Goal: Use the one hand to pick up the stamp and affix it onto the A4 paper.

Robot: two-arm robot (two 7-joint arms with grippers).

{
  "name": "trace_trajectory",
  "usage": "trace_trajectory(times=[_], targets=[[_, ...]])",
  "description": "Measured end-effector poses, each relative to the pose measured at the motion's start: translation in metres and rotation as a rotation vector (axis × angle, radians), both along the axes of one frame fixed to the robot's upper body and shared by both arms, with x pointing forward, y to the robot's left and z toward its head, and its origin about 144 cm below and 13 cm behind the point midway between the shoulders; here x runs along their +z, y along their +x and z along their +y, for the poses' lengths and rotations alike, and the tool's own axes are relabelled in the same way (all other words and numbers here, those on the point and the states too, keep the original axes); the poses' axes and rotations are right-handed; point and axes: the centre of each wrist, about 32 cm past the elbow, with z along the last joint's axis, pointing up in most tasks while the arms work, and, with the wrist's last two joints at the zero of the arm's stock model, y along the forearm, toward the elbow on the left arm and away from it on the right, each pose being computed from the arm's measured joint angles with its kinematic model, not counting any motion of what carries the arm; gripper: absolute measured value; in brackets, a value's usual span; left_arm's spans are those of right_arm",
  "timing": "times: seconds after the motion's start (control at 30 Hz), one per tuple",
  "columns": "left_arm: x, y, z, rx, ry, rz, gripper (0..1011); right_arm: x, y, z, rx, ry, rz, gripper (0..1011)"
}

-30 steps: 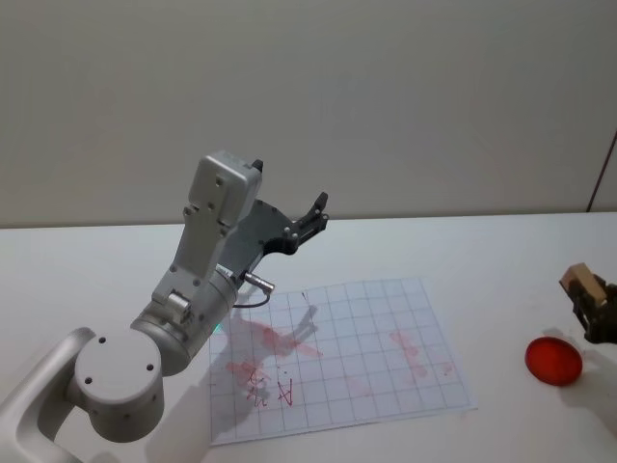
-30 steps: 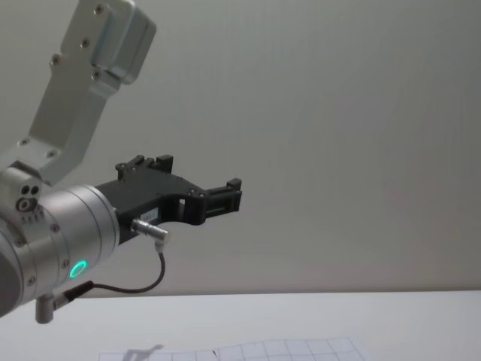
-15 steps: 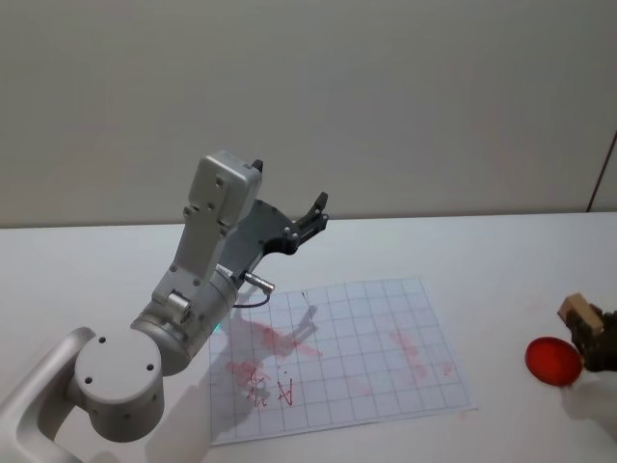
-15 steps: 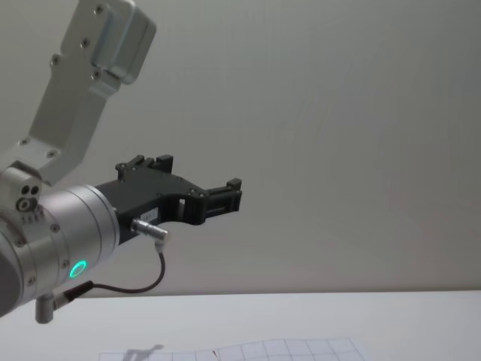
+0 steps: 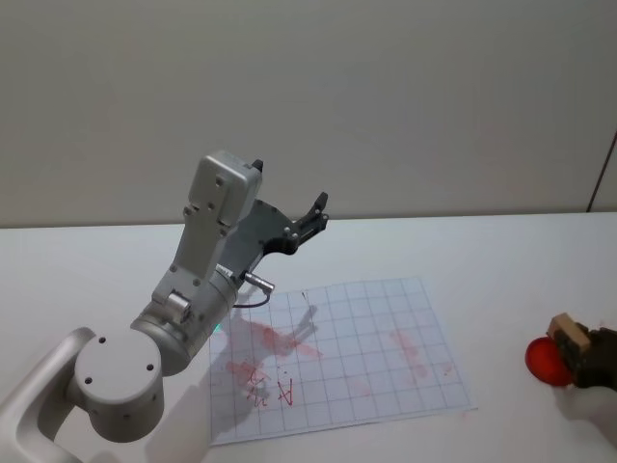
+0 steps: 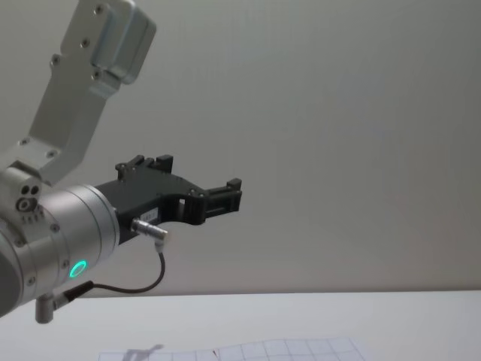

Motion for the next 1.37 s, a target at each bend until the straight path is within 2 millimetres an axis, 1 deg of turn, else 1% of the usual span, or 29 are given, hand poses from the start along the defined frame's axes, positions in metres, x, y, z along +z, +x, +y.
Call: trace_trajectory(times=[0.33,0.4,0.47,0.57,0.6,0.63,0.67,0.73,0.77,0.83,0.87,0.97,1.0,1.07,1.13,1.17,1.2,1.37], targets=[[0.0,0.0,0.0,0.0,0.0,0.0,1001,-0.0051,0.0047,0.0036,0.017,-0.011,0.026,228],[0.0,0.0,0.0,0.0,0.0,0.0,1001,-0.0057,0.0053,0.0042,0.019,-0.013,0.029,288],[0.0,0.0,0.0,0.0,0.0,0.0,1001,-0.0063,0.0058,0.0047,0.022,-0.014,0.032,326],[0.0,0.0,0.0,0.0,0.0,0.0,1001,-0.0068,0.0065,0.0051,0.024,-0.016,0.035,449],[0.0,0.0,0.0,0.0,0.0,0.0,1001,-0.0069,0.0067,0.0052,0.025,-0.016,0.036,473],[0.0,0.0,0.0,0.0,0.0,0.0,1001,-0.007,0.0068,0.0052,0.025,-0.017,0.036,534],[0.0,0.0,0.0,0.0,0.0,0.0,1001,-0.0073,0.0069,0.0054,0.026,-0.017,0.038,534],[0.0,0.0,0.0,0.0,0.0,0.0,1001,-0.0076,0.0071,0.0056,0.027,-0.018,0.039,591],[0.0,0.0,0.0,0.0,0.0,0.0,1001,-0.0077,0.0073,0.0057,0.028,-0.018,0.04,652],[0.0,0.0,0.0,0.0,0.0,0.0,1001,-0.0079,0.0075,0.0059,0.028,-0.018,0.041,698],[0.0,0.0,0.0,0.0,0.0,0.0,1001,-0.008,0.0076,0.006,0.029,-0.018,0.042,754],[0.0,0.0,0.0,0.0,0.0,0.0,1001,-0.0082,0.0077,0.0061,0.029,-0.019,0.043,809],[0.0,0.0,0.0,0.0,0.0,0.0,1001,-0.0083,0.0078,0.0062,0.029,-0.019,0.043,862],[0.0,0.0,0.0,0.0,0.0,0.0,1001,-0.0085,0.0079,0.0063,0.03,-0.019,0.044,915],[0.0,0.0,0.0,0.0,0.0,0.0,1001,-0.0085,0.008,0.0063,0.03,-0.02,0.044,930],[0.0,0.0,0.0,0.0,0.0,0.0,1001,-0.0085,0.008,0.0063,0.03,-0.02,0.044,974],[0.0,0.0,0.0,0.0,0.0,0.0,1001,-0.0086,0.0081,0.0064,0.03,-0.02,0.045,992],[0.0,0.0,0.0,0.0,0.0,0.0,1001,-0.0088,0.0082,0.0065,0.031,-0.02,0.046,1001]])
